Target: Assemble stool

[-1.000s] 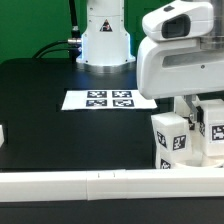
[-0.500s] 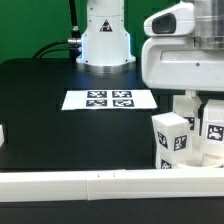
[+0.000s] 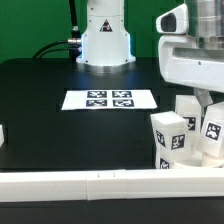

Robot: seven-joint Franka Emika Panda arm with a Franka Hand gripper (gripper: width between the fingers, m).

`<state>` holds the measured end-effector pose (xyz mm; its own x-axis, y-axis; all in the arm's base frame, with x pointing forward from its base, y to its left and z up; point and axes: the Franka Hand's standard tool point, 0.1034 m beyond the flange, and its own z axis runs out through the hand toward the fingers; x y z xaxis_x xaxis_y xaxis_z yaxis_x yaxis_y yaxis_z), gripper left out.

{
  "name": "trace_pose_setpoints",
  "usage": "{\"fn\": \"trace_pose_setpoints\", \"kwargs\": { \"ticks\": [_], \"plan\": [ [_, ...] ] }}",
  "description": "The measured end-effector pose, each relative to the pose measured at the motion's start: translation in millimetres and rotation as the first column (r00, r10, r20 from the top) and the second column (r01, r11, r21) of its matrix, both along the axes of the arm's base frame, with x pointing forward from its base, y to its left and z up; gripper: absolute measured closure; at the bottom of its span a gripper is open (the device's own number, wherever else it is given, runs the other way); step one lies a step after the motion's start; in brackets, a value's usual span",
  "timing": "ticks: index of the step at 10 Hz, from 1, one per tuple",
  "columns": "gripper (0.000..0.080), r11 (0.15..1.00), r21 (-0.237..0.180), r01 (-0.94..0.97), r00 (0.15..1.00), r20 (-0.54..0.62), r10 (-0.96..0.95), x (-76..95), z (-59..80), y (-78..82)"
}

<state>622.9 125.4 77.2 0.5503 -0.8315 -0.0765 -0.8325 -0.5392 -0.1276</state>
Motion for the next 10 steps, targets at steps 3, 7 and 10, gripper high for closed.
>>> {"fn": "trace_pose_setpoints", "kwargs": {
  "ticks": [3, 7, 10],
  "plan": [
    [0.0172, 0.968, 0.004, -0.249, 0.966, -0.074, 0.249, 2.0, 15.9, 0.5],
    [0.0151, 0.747, -0.023, -0.665, 0.746, -0.065, 0.662, 6.1, 26.4, 2.3],
    [0.015, 0.337, -0.084, -0.938, 0.341, -0.038, 0.939, 10.9, 33.6, 4.7]
  ]
}}
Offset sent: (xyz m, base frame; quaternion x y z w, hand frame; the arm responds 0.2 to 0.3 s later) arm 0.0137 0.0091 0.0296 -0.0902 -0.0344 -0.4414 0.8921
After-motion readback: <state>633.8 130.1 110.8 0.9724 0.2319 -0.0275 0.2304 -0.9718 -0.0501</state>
